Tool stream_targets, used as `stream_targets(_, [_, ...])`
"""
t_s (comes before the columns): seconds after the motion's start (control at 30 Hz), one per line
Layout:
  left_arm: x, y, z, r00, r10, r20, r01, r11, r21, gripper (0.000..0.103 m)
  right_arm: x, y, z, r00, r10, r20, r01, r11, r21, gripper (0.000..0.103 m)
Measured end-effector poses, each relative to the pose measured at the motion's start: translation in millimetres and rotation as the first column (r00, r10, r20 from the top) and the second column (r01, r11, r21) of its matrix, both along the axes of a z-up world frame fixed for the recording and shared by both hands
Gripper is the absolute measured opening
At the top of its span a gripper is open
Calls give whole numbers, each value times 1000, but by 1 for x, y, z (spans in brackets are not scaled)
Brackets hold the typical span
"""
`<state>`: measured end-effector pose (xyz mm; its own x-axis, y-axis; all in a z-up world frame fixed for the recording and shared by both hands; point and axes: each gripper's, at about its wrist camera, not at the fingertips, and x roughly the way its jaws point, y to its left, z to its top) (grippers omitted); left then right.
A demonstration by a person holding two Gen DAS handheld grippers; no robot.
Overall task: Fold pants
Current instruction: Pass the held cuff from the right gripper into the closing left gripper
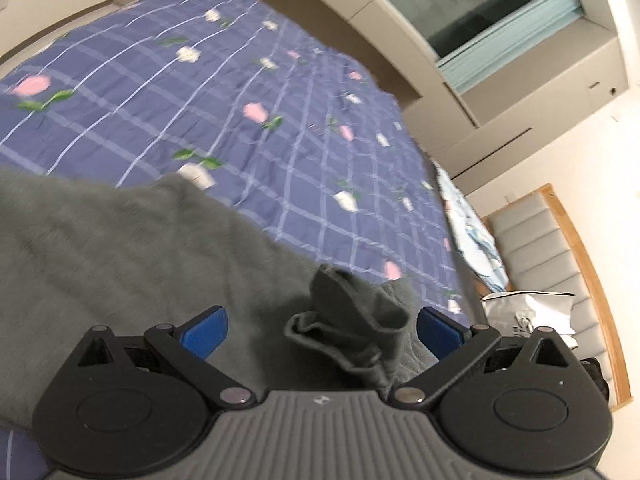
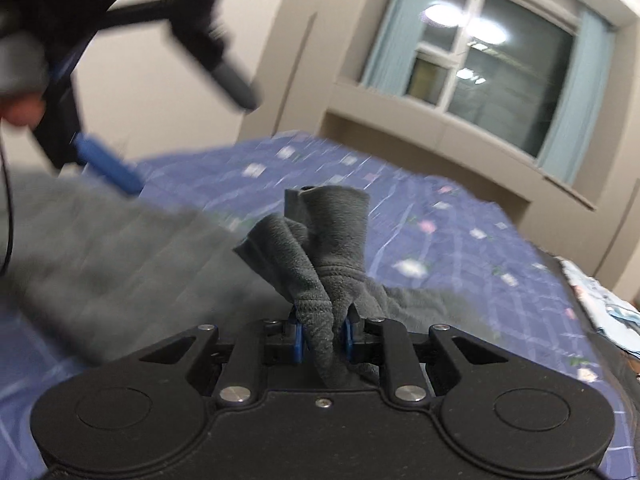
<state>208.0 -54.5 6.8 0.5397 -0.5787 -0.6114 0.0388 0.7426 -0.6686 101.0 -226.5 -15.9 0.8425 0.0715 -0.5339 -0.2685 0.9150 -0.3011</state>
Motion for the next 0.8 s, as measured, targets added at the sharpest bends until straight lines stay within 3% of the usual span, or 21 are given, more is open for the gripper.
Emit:
stream_targets(0.23, [-3,-5,-33,995,-19,-98,20,1000,3,102,-10,0,-18,999,-48,-17,50,995,86,20])
stream_targets(0.33, [-1,-9,-47,988,-33,-153,23,998,-63,102,-17,-10,-13,997,-65,29,60,988,145,20])
stream_targets(0.43, [3,-11,-62,976,-43,-213,2,982,-191,102,-25,-14,-11,996,-64,55,55,986,159,20])
stream_targets(0.6, [14,-14,-76,963,-34,-266,-59,940,-335,102,-31,-1,-20,997,-15,71,13,999,29,20])
stream_targets(0.67, [19,-16,-81,957,-29,-290,-73,940,-334,102,-35,9,-27,997,20,76,-15,997,-70,23])
stream_targets(0.73, [23,-19,-85,952,-24,-307,-77,947,-311,102,-40,19,-32,995,79,66,-68,987,-146,37])
stream_targets(0.8, [25,-22,-91,944,-20,-329,-73,960,-269,102,-46,26,-36,990,124,67,-109,975,-192,41])
